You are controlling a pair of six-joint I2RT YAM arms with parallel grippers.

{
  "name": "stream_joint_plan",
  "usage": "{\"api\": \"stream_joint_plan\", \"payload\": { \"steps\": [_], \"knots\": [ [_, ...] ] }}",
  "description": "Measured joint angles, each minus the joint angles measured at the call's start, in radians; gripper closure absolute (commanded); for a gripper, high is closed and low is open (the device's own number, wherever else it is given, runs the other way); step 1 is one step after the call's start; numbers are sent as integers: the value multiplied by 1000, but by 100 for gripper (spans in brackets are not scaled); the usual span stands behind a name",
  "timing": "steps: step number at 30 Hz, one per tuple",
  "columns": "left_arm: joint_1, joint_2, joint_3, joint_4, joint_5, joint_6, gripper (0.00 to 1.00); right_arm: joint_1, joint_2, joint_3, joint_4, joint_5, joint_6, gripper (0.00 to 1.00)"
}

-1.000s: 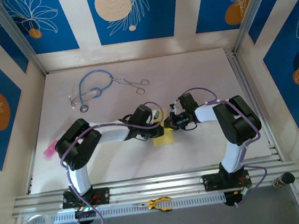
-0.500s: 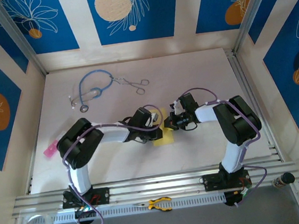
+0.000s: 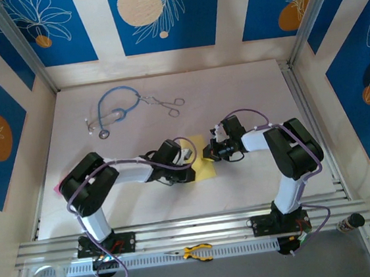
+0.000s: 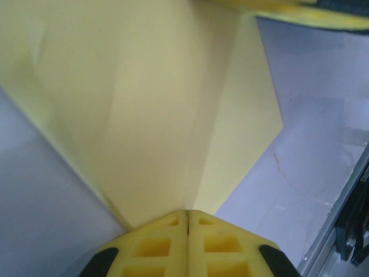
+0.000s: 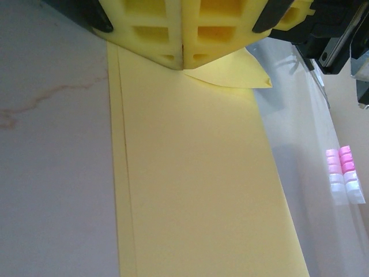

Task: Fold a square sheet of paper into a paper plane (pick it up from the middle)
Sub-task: Fold the triangle a second time at the center of the table, then turn over the paper at the center of the table.

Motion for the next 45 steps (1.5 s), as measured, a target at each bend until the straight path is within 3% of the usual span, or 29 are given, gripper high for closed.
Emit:
{"api": "stream_joint_plan", "payload": {
  "steps": [6,12,20,26,33,39,45],
  "knots": [
    [2,-65,-25,-86,11,12,97,0,0,0,0,0,0,100],
    [46,-130,-8,-52,11,-7,96,1,0,0,-1,1,0,100],
    [92,-5,147,-48,-18,-14,100,2,0,2,-6,3,0,100],
    [97,80,164,-72,-55,-4,100,2,-1,12,-26,3,0,100],
    [98,86,142,-65,-68,10,100,3,-91,50,-171,27,0,86],
    [97,64,98,-18,-68,8,100,7,-262,45,-308,65,28,62],
    [95,44,75,-19,-68,5,100,41,-299,-32,-355,76,77,59]
  ]
}}
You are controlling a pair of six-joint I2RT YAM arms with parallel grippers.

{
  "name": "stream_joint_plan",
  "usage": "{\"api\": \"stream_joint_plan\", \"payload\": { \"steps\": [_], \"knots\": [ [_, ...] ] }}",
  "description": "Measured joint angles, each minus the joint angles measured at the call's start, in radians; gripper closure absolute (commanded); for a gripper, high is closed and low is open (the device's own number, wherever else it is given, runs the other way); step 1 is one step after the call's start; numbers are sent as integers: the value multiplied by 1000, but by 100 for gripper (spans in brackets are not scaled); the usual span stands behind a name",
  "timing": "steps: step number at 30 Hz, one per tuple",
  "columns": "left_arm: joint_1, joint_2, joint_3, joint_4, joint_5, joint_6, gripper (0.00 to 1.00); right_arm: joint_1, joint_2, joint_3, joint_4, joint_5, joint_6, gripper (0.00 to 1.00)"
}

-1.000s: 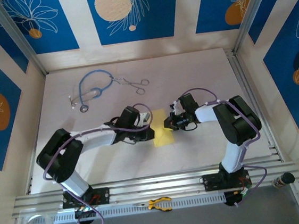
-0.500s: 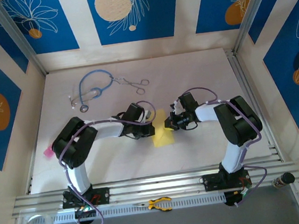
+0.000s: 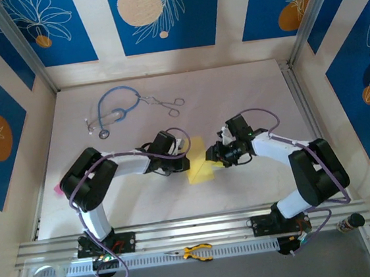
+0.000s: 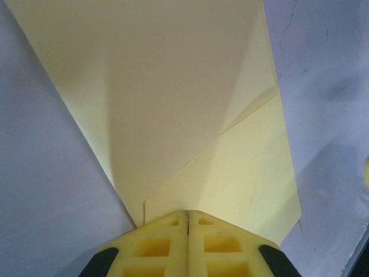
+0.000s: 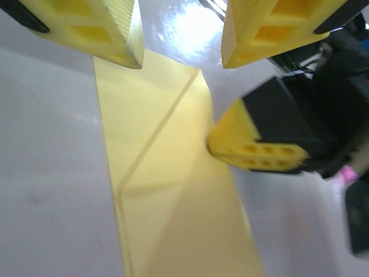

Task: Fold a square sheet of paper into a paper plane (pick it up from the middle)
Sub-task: Turn over the paper at the center of the table.

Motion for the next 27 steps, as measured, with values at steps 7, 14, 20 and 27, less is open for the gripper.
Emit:
{"api": "stream_joint_plan", "payload": {
  "steps": [7,14,20,27],
  "knots": [
    [0,-1,0,-3,0,-4,100,64,34,-17,-5,37,47,60],
    [0,-1,0,-2,0,-8,100,87,60,-17,-27,90,67,61],
    [0,-1,0,-2,1,-19,100,91,76,-17,-10,82,70,61],
    [0,-1,0,-3,1,-19,100,93,97,-4,42,59,69,60]
  ]
}}
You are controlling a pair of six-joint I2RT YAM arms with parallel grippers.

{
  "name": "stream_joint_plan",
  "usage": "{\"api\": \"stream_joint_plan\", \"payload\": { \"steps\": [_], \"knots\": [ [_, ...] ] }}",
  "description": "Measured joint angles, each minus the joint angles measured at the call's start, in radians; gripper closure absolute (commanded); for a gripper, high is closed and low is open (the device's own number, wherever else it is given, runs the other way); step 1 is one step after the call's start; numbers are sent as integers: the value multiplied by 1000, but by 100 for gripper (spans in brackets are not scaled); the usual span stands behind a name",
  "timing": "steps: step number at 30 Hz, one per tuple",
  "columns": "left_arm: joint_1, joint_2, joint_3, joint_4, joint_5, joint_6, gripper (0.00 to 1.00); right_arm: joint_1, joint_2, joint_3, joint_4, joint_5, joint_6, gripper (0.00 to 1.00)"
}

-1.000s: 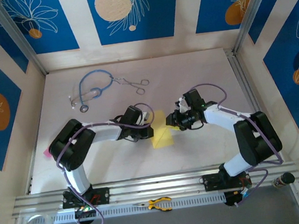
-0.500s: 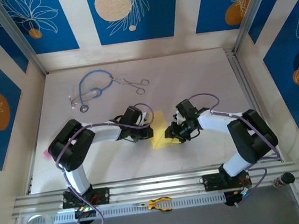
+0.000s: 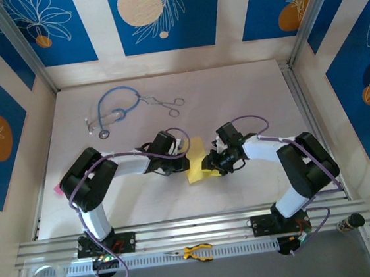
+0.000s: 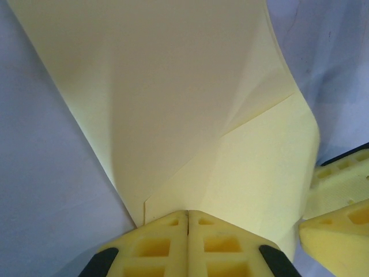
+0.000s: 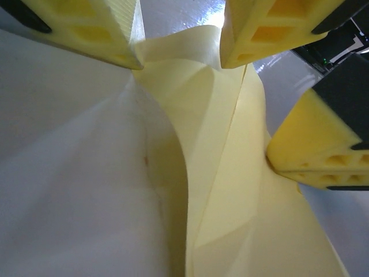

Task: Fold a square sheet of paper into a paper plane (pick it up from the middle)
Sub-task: Turn over the paper at the center of the table.

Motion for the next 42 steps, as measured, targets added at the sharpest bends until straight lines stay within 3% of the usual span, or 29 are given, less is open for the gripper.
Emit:
{"api": "stream_joint_plan", "payload": {
  "steps": [14,30,42],
  "knots": [
    [0,0,2,-5,1,0,100,-72,70,51,92,-71,-26,57],
    [0,0,5,-10,3,-3,100,-135,123,56,216,-162,-29,69],
    [0,1,6,-11,11,-11,100,-139,174,56,257,-177,-22,72]
  ]
}}
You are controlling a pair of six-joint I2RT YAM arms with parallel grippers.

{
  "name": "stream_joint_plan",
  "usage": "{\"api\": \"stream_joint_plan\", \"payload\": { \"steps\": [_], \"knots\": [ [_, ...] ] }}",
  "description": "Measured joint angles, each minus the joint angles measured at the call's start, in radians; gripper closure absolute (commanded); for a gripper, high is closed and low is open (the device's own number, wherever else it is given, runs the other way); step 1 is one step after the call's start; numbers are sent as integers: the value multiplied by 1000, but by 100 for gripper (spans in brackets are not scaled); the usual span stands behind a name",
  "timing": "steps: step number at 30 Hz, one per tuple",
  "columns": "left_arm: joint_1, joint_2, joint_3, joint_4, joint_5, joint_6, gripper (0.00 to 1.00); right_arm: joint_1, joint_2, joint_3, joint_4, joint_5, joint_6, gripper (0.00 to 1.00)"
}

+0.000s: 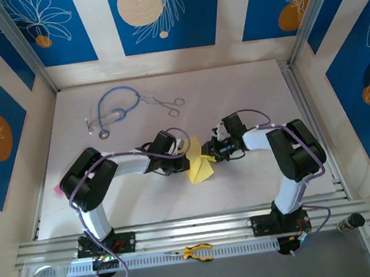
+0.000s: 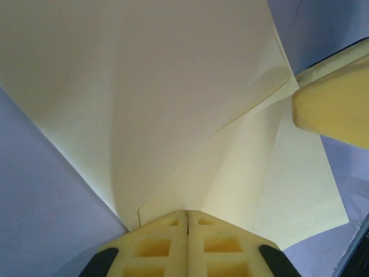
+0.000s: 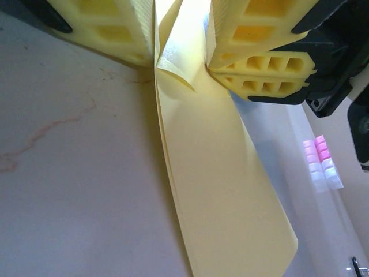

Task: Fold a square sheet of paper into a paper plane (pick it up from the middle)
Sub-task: Turn over the paper at the center of the table.

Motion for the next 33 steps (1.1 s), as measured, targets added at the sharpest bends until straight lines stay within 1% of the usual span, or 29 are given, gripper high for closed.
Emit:
{"api": "stream_joint_plan", "payload": {
  "steps": [10,15,17,20,22,27,30,33],
  "knots": [
    [0,0,0,0,1,-1,100,-5,24,1,18,-18,0,78],
    [0,0,0,0,0,-11,100,-7,25,1,24,-18,-5,84],
    [0,0,0,0,0,-15,98,-10,25,1,23,-18,-13,88],
    [0,-1,0,0,0,-15,94,-13,23,1,23,-18,-20,92],
    [0,-5,0,-1,0,-16,87,-13,16,1,21,-18,-28,94],
    [0,-61,0,-15,-14,-12,71,-14,-53,1,-10,-2,-61,94],
    [0,-126,0,-31,-51,-8,67,-17,-135,5,-80,54,-114,94],
    [2,-192,-2,-42,-100,3,64,-16,-222,42,-199,163,-182,94]
  ]
}}
